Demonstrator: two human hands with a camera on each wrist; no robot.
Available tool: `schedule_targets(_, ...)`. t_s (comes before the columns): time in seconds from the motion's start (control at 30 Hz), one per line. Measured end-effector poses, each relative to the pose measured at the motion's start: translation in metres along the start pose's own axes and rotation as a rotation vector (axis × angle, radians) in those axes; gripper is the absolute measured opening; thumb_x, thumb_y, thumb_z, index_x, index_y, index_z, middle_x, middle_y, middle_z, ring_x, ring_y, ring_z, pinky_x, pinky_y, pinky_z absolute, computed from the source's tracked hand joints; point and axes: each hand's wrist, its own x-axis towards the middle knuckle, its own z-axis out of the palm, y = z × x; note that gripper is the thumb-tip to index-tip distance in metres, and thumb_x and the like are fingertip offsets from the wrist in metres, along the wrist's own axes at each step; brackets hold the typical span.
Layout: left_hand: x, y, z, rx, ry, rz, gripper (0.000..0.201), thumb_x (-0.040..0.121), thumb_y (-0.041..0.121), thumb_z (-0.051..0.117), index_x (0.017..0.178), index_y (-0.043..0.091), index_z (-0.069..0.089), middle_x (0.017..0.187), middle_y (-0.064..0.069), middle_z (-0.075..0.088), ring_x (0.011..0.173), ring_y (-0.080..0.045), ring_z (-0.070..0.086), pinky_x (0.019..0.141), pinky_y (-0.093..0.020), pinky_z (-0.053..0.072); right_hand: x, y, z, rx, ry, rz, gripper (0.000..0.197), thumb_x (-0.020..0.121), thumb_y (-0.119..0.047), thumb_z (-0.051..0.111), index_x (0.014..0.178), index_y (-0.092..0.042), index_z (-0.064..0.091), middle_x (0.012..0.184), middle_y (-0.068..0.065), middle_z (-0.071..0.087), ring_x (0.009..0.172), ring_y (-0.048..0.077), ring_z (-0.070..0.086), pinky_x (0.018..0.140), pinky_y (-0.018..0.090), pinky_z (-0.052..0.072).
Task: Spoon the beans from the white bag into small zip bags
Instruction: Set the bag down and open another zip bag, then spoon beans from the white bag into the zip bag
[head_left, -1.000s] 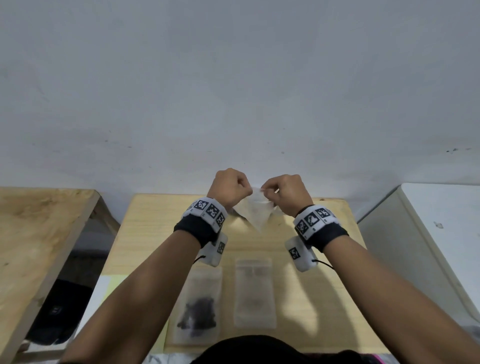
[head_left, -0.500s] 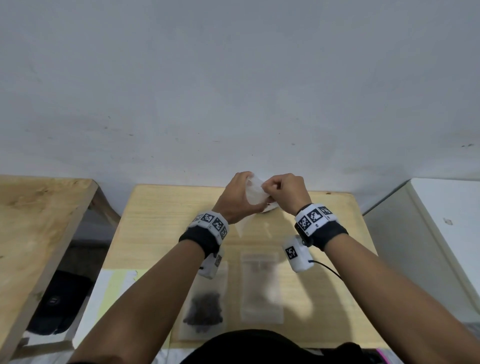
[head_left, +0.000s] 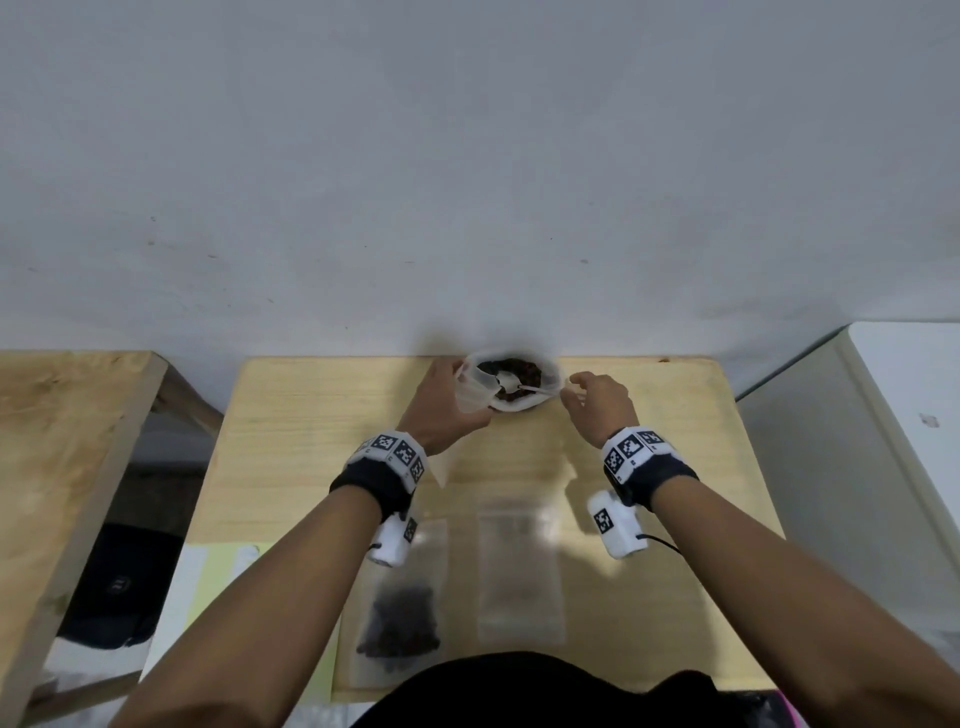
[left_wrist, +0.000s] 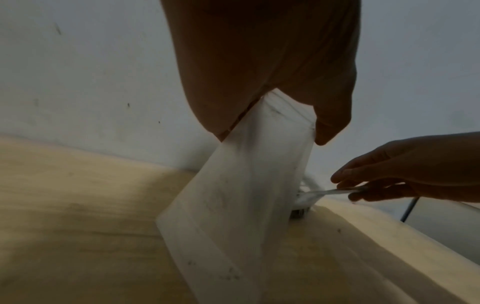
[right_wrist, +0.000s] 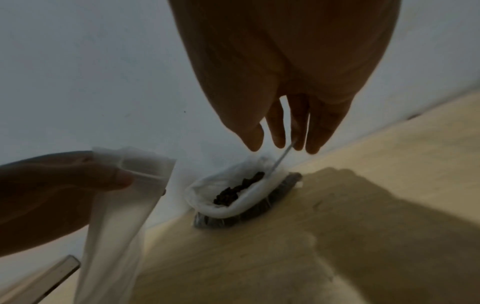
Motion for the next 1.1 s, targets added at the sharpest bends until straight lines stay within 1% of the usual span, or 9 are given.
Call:
schedule_targets(0.23, 0.024, 0.009, 0.016, -0.092, -0.031, -0.156, 0.060, 0.058, 0.043, 0.067, 0.113, 0.022, 0.056, 0.116, 0.003, 0.057, 0.106, -0.015, 0.058, 0.084, -0.034, 0.055, 0.022, 0.002, 0.007, 0.264, 0.036, 0.033, 0.019, 0.090, -0.020, 0.067, 0.107, -0.016, 0.072, 0.101, 0.003, 0.073, 0.094, 0.019, 0.065, 0.077, 0.018, 0.041)
schedule_targets(0.33, 0.027, 0.010, 0.017, -0.082, -0.026, -0.157, 0.068, 0.057, 0.046, 0.062, 0.117, 0.018, 0.052, 0.121, 0.003, 0.052, 0.110, -0.012, 0.052, 0.086, -0.027, 0.047, 0.028, -0.007, 0.008, 0.439, 0.066, 0.039, 0.015, 0.088, -0.022, 0.067, 0.101, -0.024, 0.074, 0.092, -0.004, 0.070, 0.088, 0.017, 0.064, 0.076, 0.025, 0.047)
schedule_targets(0.43, 0.026, 0.008, 0.017, -0.066, -0.051, -0.126, 0.057, 0.059, 0.043, 0.063, 0.111, 0.020, 0.057, 0.120, 0.004, 0.051, 0.111, -0.011, 0.052, 0.086, -0.023, 0.046, 0.037, -0.018, 0.017, 0.531, 0.067, 0.065, 0.018, 0.092, -0.029, 0.062, 0.102, -0.024, 0.076, 0.092, -0.001, 0.075, 0.090, 0.018, 0.068, 0.082, 0.031, 0.053)
schedule_targets(0.53, 0.028, 0.006, 0.015, -0.047, -0.026, -0.107, 0.061, 0.064, 0.036, 0.068, 0.118, 0.014, 0.054, 0.121, 0.002, 0.049, 0.109, -0.011, 0.049, 0.083, -0.020, 0.042, 0.040, -0.026, 0.021, 0.488, 0.113, 0.037, 0.026, 0.098, -0.032, 0.054, 0.104, -0.018, 0.075, 0.088, -0.002, 0.074, 0.085, 0.011, 0.064, 0.073, 0.007, 0.043)
schedule_targets(0.57, 0.030, 0.006, 0.012, -0.033, -0.007, -0.113, 0.064, 0.068, 0.033, 0.072, 0.123, 0.011, 0.050, 0.121, 0.001, 0.047, 0.108, -0.012, 0.048, 0.083, -0.020, 0.040, 0.040, -0.026, 0.021, 0.494, 0.148, 0.015, 0.026, 0.099, -0.030, 0.052, 0.104, -0.016, 0.074, 0.085, -0.003, 0.072, 0.082, 0.010, 0.063, 0.071, 0.005, 0.042)
schedule_targets(0.73, 0.035, 0.001, 0.003, 0.023, 0.082, -0.134, 0.064, 0.076, 0.024, 0.077, 0.128, 0.005, 0.044, 0.121, -0.003, 0.044, 0.104, -0.014, 0.045, 0.084, -0.024, 0.036, 0.035, -0.002, 0.012, 0.392, 0.396, -0.129, 0.026, 0.098, -0.022, 0.047, 0.103, -0.013, 0.071, 0.098, 0.011, 0.066, 0.085, 0.026, 0.066, 0.078, 0.030, 0.050)
schedule_targets(0.93, 0.035, 0.011, 0.009, -0.007, -0.001, -0.194, 0.057, 0.080, 0.025, 0.073, 0.125, 0.010, 0.041, 0.123, -0.002, 0.046, 0.104, -0.016, 0.048, 0.079, -0.026, 0.039, 0.017, 0.015, 0.017, 0.349, 0.548, -0.275, 0.020, 0.095, -0.011, 0.058, 0.106, -0.013, 0.074, 0.088, 0.004, 0.060, 0.074, 0.008, 0.053, 0.071, 0.006, 0.038)
schedule_targets(1.0, 0.033, 0.015, 0.011, -0.021, -0.029, -0.195, 0.047, 0.081, 0.025, 0.071, 0.117, 0.018, 0.042, 0.125, -0.003, 0.047, 0.110, -0.019, 0.050, 0.083, -0.030, 0.044, 0.015, 0.016, 0.022, 0.351, 0.533, -0.233, 0.019, 0.095, -0.011, 0.058, 0.105, -0.013, 0.075, 0.087, 0.005, 0.062, 0.074, 0.010, 0.055, 0.073, 0.008, 0.038)
schedule_targets(1.1, 0.029, 0.017, 0.012, -0.028, -0.047, -0.176, 0.036, 0.083, 0.024, 0.069, 0.103, 0.029, 0.040, 0.126, -0.004, 0.049, 0.114, -0.020, 0.049, 0.094, -0.035, 0.045, 0.017, 0.014, 0.027, 0.475, 0.448, -0.044, 0.020, 0.098, -0.015, 0.054, 0.103, -0.015, 0.074, 0.093, 0.006, 0.070, 0.085, 0.019, 0.069, 0.081, 0.023, 0.050)
